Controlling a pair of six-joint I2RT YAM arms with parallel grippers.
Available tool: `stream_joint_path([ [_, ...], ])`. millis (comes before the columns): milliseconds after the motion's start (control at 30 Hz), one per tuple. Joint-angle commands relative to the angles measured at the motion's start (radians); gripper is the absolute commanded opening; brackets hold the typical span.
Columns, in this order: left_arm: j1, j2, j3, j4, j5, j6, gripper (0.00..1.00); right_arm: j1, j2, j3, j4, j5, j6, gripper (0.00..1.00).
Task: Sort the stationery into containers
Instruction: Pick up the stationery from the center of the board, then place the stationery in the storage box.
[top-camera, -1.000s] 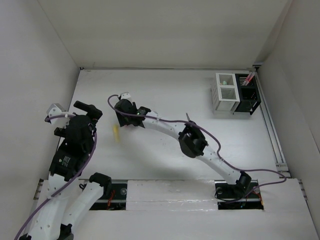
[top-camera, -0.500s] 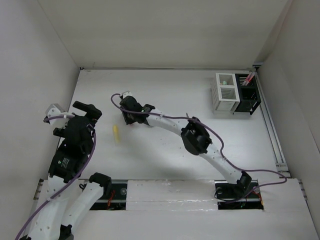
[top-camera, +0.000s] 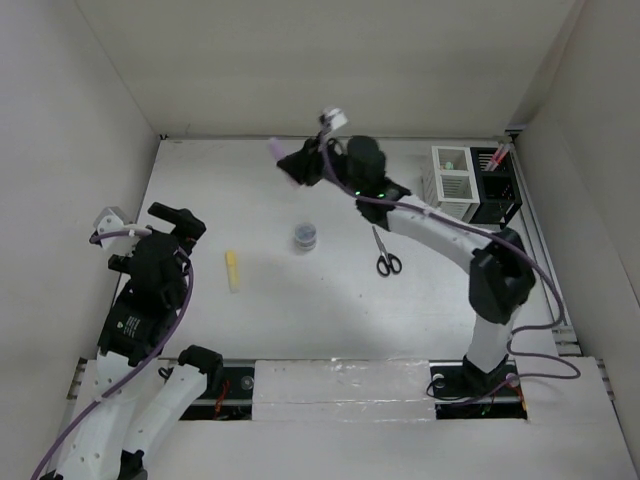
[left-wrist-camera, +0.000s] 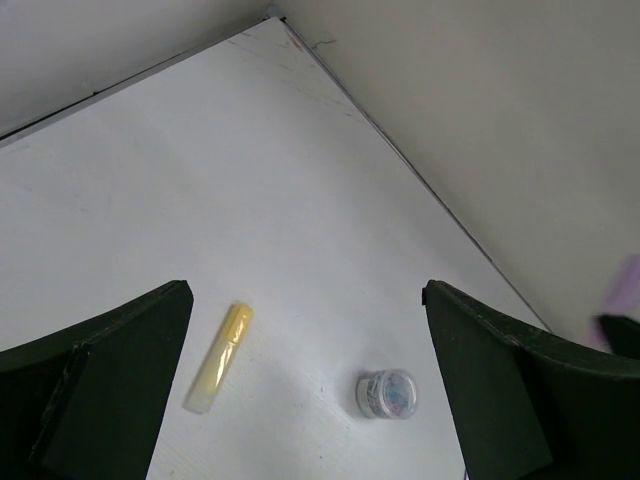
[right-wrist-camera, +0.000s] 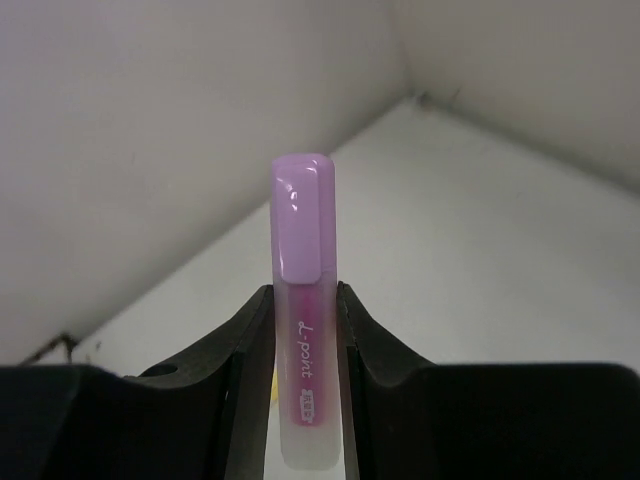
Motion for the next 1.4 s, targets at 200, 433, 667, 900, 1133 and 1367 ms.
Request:
stream_joint_path([
  [200,0.001,0.011,-0.017,0.078,0.067,0.077,1.0,-0.507,-0.246,-0.34,0.562,-0.129,-0.027,0.0],
  [433,0.001,0.02,-0.026,0.098,0.098,0.097,1.0,-0.777,-0.274,-0.401,0.573,-0.074,-0.054,0.0],
  [667,0.001,0.031,-0.026,0.107,0.121,0.106,1.0,-0.893,-0.189,-0.389,0.539,-0.078,-0.074,0.0],
  [900,0.001,0.031,-0.035,0.116,0.139,0.115,1.0,-0.921,-0.117,-0.369,0.493,-0.103,-0.111,0.0],
  [1133,0.001,0.04,-0.035,0.116,0.139,0.115,1.0,-0.921,-0.071,-0.36,0.472,-0.103,-0.133,0.0],
  [1367,0.001,0.04,-0.035,0.116,0.148,0.125,1.0,-0.921,-0.017,-0.331,0.446,-0.126,-0.133,0.0],
])
